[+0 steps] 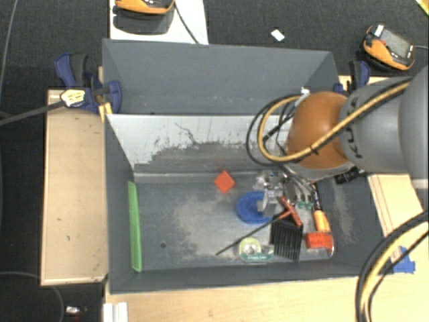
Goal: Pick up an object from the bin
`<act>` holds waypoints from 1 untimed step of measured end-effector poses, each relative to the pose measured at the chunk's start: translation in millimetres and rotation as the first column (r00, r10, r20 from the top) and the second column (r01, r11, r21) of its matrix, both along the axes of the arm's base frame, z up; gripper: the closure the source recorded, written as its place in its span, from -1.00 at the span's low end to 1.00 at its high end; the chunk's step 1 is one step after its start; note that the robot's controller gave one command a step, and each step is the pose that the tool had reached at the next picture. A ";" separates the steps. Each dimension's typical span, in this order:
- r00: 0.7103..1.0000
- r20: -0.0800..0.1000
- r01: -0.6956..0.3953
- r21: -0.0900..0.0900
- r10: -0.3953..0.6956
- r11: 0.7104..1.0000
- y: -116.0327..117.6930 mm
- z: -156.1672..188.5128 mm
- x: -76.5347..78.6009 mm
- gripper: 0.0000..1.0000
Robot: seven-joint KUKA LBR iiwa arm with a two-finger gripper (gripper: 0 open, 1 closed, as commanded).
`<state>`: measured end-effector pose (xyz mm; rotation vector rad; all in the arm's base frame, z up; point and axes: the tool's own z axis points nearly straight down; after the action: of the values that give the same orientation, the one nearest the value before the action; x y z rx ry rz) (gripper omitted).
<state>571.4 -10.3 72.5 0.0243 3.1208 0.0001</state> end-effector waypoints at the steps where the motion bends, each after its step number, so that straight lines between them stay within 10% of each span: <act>1: 1.000 -0.008 -0.001 0.001 0.001 1.000 0.2 34.6 -2.8 1.00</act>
Offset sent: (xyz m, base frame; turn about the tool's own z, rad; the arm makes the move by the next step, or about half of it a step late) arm -0.0031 0.0002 0.0273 -0.0007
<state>568.6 -10.1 107.1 0.0227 3.1286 0.0013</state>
